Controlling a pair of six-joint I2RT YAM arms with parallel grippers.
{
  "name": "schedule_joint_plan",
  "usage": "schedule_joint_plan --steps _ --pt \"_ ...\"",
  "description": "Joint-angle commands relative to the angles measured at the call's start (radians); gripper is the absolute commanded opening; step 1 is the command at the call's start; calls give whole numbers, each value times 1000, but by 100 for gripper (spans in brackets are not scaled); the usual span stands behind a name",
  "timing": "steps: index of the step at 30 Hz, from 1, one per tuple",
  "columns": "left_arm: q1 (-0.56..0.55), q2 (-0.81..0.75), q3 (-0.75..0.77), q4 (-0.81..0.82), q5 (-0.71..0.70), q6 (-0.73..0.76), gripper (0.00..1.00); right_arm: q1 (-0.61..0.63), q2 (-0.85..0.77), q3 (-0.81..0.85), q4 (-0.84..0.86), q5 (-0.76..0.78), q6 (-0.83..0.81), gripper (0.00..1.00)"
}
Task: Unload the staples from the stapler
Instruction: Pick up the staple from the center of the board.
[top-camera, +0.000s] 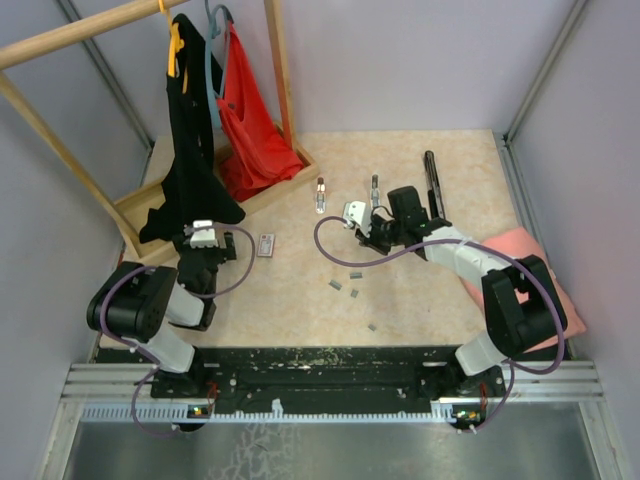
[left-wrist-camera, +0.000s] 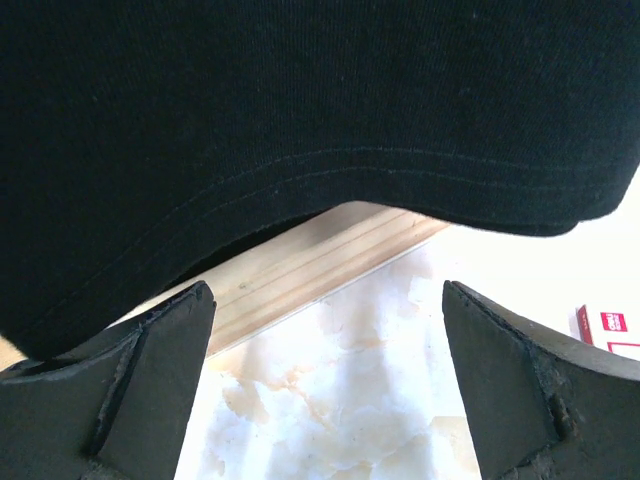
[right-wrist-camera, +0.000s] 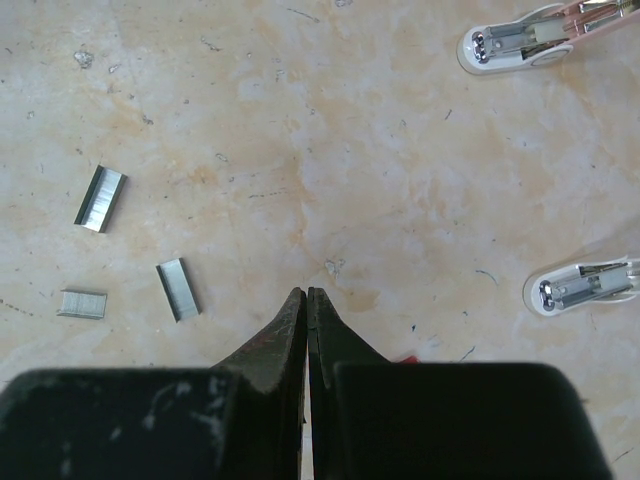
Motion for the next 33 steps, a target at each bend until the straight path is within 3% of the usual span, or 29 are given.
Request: schedule_joint_plan --steps 1,4,16,22,33 --pt "8 3 37 14 -8 -18 100 -7 -35 3 36 -30 13 0" --pt "12 3 39 6 -3 -19 100 -7 -35 5 35 -30 16 4" --pt "12 2 39 6 -3 -21 100 -6 -28 29 -8 -78 26 53" --pt "12 2 40 6 -3 -20 100 -6 -12 28 -19 -47 24 56" --pt "12 2 39 6 -3 -20 100 25 68 37 -84 -15 -57 53"
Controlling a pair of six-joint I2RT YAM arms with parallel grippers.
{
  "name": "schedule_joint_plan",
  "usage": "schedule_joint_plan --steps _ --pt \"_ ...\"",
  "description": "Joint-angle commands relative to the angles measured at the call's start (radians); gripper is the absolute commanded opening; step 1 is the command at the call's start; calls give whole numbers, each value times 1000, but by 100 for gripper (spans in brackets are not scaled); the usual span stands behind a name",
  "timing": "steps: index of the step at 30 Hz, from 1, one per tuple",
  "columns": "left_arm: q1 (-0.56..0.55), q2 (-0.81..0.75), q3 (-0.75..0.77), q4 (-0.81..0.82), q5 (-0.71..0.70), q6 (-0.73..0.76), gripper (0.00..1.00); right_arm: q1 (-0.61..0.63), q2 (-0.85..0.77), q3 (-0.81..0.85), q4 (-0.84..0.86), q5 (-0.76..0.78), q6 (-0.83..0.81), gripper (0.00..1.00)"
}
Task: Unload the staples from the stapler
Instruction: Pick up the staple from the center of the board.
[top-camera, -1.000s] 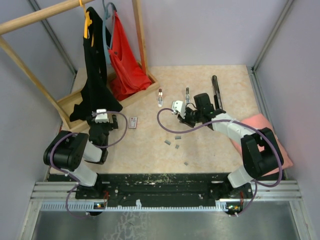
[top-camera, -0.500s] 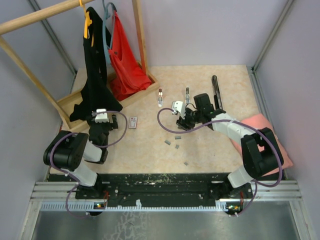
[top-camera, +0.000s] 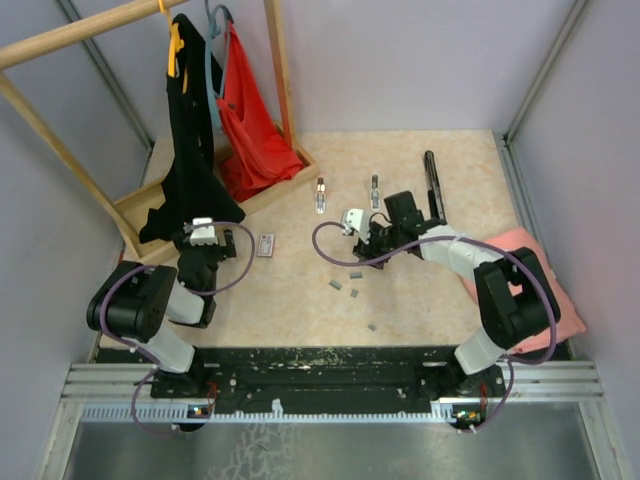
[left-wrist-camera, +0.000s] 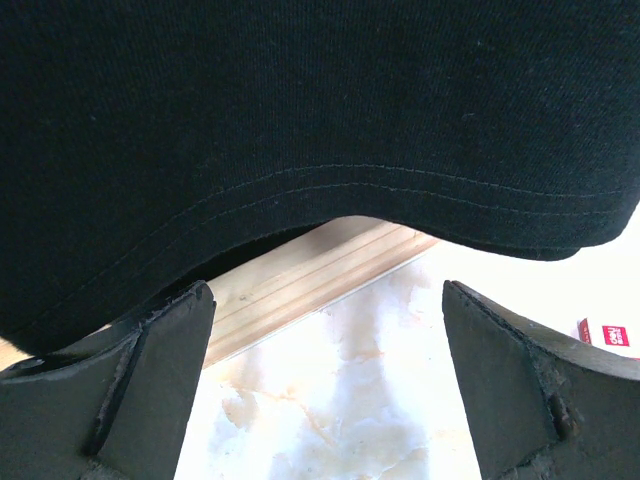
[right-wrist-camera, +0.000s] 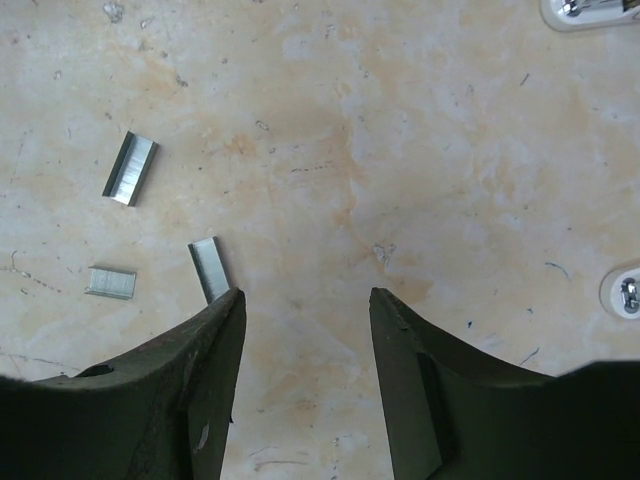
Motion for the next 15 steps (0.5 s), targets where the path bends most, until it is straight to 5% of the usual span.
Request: schedule_joint_plan --steps 1,15 --pt "8 2 13 25 -3 -17 100 27 29 40 -38 9 -61 53" --pt "9 2 14 25 -2 -16 100 91 83 90 -98 37 -95 42"
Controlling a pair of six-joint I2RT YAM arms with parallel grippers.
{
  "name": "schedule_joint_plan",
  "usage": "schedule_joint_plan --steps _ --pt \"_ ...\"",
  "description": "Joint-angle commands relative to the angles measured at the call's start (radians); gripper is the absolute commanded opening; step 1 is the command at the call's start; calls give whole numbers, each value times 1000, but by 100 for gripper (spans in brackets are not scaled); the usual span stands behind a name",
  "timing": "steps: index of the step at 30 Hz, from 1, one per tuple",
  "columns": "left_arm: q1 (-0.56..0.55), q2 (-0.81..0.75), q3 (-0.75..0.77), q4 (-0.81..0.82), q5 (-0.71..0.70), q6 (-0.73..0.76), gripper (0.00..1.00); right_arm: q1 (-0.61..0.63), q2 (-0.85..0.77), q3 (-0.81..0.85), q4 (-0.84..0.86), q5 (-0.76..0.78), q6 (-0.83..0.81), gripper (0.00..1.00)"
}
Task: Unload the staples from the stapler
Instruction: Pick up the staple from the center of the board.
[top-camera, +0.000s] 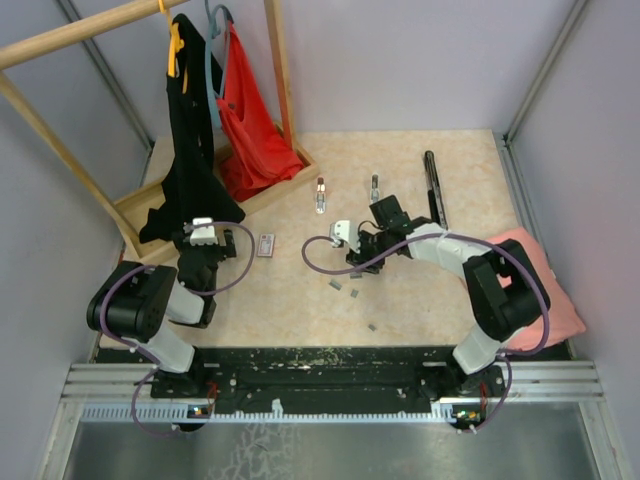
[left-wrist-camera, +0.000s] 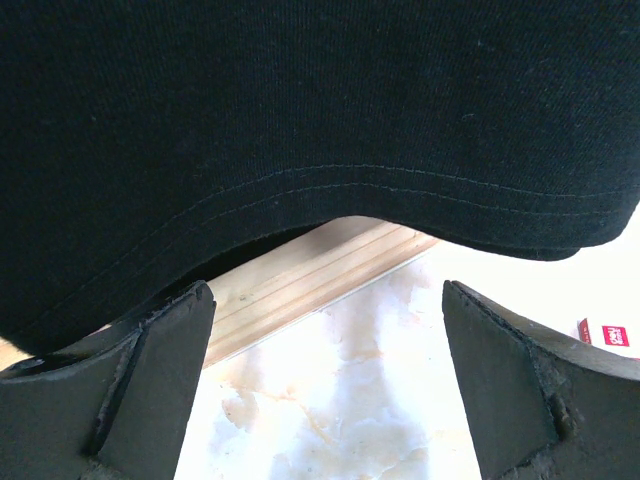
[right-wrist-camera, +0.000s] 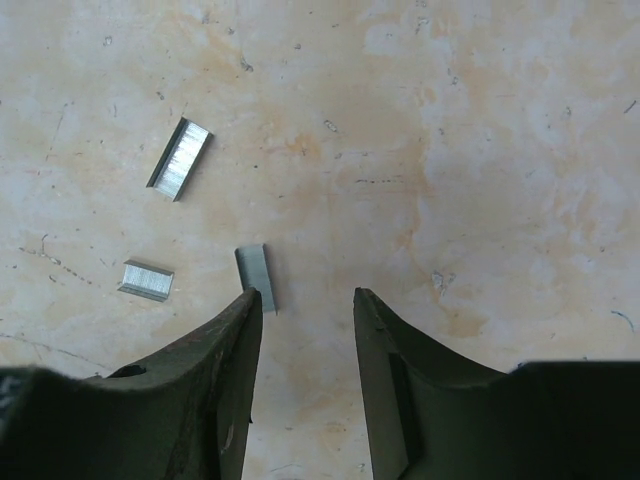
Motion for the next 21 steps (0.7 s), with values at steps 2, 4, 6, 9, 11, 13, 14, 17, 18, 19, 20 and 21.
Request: schedule_joint_plan --steps 2,4,6,9,11,13,14,17,18,19,20,21 --pt "8 2 13 25 -2 -17 100 18 17 57 11 3 -5 41" --pt "8 2 13 25 -2 -16 100 25 18 61 9 12 -8 40" --pt "8 2 13 25 -1 -16 100 34 55 68 4 26 -14 40" --pt "9 2 13 25 -2 -16 100 47 68 71 2 35 -14 40" --pt "8 2 14 26 -1 -16 100 51 72 73 7 36 -10 40" --pt "9 2 13 25 -1 -16 100 53 75 76 8 38 -8 39" --pt "9 2 13 25 -1 -15 100 53 77 78 9 40 -7 39" --pt "9 2 13 24 -1 -16 100 54 79 80 7 42 -5 38" --pt "9 2 13 25 -1 -16 100 54 79 80 6 43 -5 37" --pt "8 2 13 25 -1 -16 100 55 82 81 4 45 -5 36" --pt "8 2 13 25 -1 -17 100 54 84 80 2 47 -7 36" --pt "9 2 13 25 -1 -16 100 56 84 80 1 47 -8 35"
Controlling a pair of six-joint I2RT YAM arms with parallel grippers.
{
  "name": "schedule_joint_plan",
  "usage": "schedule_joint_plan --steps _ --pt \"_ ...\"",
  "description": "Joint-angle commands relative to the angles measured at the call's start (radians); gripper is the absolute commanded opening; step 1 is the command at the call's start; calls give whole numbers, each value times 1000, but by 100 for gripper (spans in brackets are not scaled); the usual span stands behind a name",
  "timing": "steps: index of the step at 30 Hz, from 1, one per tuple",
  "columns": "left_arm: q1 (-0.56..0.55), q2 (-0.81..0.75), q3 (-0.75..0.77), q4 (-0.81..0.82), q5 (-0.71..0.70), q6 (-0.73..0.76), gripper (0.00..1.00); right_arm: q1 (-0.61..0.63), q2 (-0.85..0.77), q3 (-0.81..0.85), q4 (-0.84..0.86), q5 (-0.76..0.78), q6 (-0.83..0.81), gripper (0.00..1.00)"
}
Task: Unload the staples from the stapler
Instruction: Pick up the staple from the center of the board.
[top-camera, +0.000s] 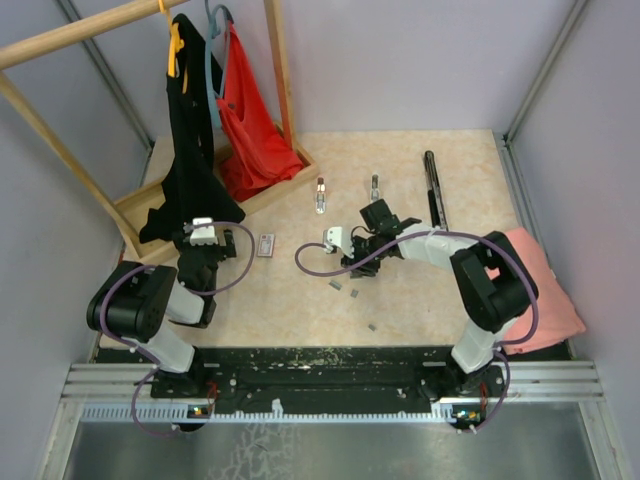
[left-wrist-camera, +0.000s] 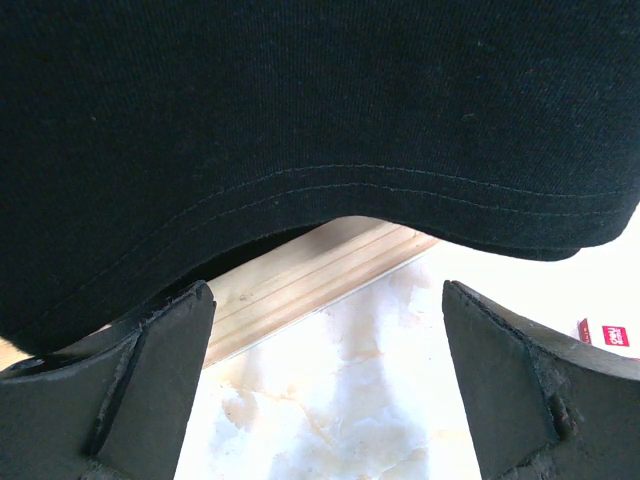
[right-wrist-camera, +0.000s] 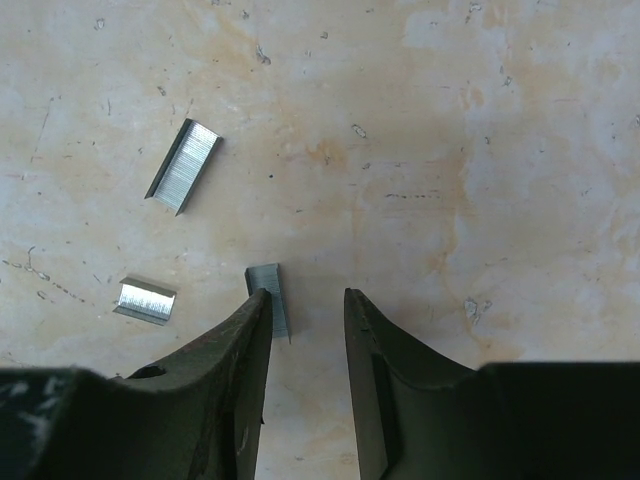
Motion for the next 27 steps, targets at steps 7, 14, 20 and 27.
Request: schedule_joint_plan --steps 7,14,20,27 --pt "9 2 13 25 -1 -16 100 12 20 49 4 14 -10 31" --pt "9 2 13 25 -1 -16 100 18 34 58 -26 29 -23 11" --pt "9 2 14 25 -1 -16 100 18 29 61 -15 45 0 0" --pt "9 2 13 25 -1 -16 100 18 -37 33 82 83 73 0"
